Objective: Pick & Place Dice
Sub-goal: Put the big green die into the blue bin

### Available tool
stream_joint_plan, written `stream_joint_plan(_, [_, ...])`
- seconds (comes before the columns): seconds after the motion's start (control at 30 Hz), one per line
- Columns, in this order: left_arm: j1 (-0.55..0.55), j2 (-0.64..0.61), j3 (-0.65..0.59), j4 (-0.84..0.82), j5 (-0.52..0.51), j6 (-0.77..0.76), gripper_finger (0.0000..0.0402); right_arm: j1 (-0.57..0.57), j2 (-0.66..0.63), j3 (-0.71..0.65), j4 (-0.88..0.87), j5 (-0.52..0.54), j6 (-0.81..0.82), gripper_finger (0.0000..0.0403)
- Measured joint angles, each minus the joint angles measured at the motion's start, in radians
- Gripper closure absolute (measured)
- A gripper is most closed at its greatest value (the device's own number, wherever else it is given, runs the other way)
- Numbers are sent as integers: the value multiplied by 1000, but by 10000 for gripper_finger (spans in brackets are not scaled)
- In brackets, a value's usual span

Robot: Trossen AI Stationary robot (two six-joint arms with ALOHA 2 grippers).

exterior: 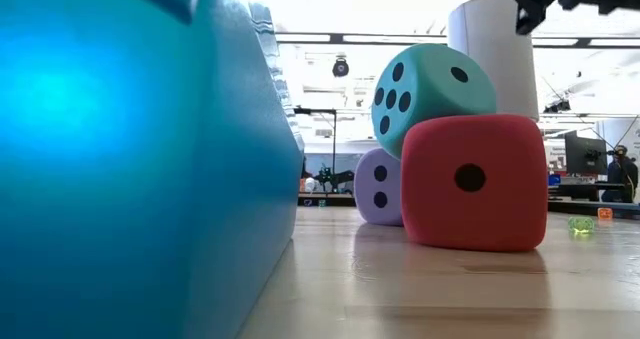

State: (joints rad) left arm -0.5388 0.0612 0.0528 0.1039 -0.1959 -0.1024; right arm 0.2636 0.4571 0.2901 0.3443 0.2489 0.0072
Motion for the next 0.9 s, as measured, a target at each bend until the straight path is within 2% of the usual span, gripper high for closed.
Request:
stream_joint_plan(0.1, [0, 0, 0, 14, 0, 6, 401, 98, 127, 72, 32, 102, 4, 222])
stream_joint_plan(0.3, [1, 0, 0, 18, 0, 107, 401, 269, 379, 233, 33, 388, -57, 141])
stream_joint_plan(0.47, [1, 0, 0, 17, 0, 131, 401, 369, 581, 351, 12, 683, -118, 98])
stream_joint_plan(0.57, [1, 0, 0, 18, 1, 90, 401, 425, 675, 406, -10, 814, -109, 82])
stream_joint_plan(0.7, [2, 0, 0, 18, -5, 99, 401, 485, 772, 439, -16, 899, -29, 72])
stream_joint_plan(0.9, [2, 0, 0, 17, -15, 59, 401, 545, 848, 439, -32, 906, 134, 70])
